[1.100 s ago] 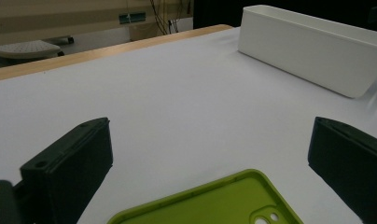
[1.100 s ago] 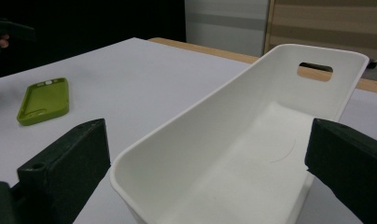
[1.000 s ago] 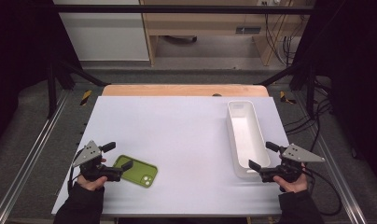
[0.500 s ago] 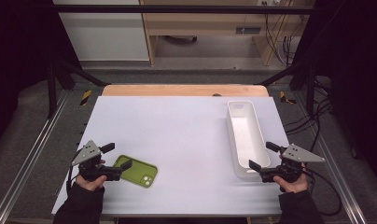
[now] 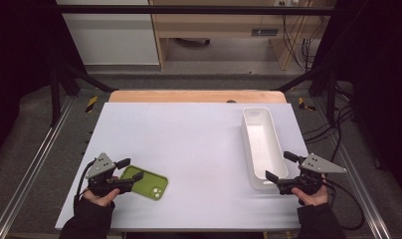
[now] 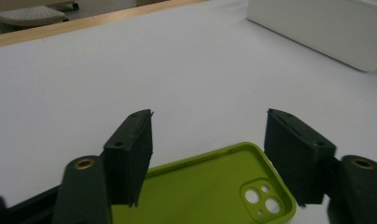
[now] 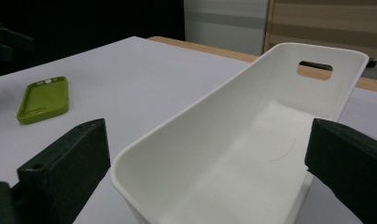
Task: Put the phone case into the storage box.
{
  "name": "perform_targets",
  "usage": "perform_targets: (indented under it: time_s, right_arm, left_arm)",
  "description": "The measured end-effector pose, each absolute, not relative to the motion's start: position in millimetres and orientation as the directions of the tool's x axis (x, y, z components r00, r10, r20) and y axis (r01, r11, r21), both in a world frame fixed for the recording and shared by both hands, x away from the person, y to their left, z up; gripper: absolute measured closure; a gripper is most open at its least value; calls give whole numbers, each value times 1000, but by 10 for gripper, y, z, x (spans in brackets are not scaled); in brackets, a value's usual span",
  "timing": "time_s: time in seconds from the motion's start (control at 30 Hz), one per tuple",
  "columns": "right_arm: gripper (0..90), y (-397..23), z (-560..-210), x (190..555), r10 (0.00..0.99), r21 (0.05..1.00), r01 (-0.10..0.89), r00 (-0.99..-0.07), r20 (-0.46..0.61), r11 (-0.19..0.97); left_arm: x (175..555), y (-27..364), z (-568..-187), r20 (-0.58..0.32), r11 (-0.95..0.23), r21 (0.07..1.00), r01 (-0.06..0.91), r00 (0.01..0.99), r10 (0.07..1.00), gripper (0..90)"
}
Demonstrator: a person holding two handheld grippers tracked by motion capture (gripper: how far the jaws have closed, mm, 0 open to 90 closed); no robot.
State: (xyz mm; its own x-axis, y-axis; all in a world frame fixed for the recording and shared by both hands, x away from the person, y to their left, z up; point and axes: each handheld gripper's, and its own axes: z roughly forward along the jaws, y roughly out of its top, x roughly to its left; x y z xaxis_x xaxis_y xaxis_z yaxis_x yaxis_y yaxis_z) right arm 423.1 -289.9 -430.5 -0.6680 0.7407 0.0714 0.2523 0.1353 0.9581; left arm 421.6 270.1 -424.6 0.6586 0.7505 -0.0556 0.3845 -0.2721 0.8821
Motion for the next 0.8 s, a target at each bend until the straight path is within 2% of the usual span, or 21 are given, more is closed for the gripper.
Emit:
perform_targets:
  time_s: [0.33, 0.37, 0.4, 0.43, 0.8]
  right_arm:
    - [5, -2898, -4306, 4231, 741, 958, 254, -668, 73, 135]
    - [5, -2897, -4307, 4231, 740, 958, 253, -669, 72, 136]
    - [5, -2897, -4307, 4231, 740, 958, 253, -669, 72, 136]
    - [5, -2898, -4308, 4232, 740, 958, 251, -669, 69, 138]
    - [5, -2899, -4306, 4230, 740, 958, 252, -669, 70, 137]
  left_arm:
    - [4166, 2649, -4298, -56, -316, 852, 418, 672, 739, 540]
    - [4162, 2640, -4306, -58, -322, 849, 420, 678, 733, 593]
    - [4160, 2630, -4310, -54, -332, 845, 420, 684, 728, 593]
    - [4158, 2614, -4314, -55, -342, 840, 421, 692, 719, 630]
    - [4140, 2562, -4359, -50, -399, 802, 446, 714, 699, 779]
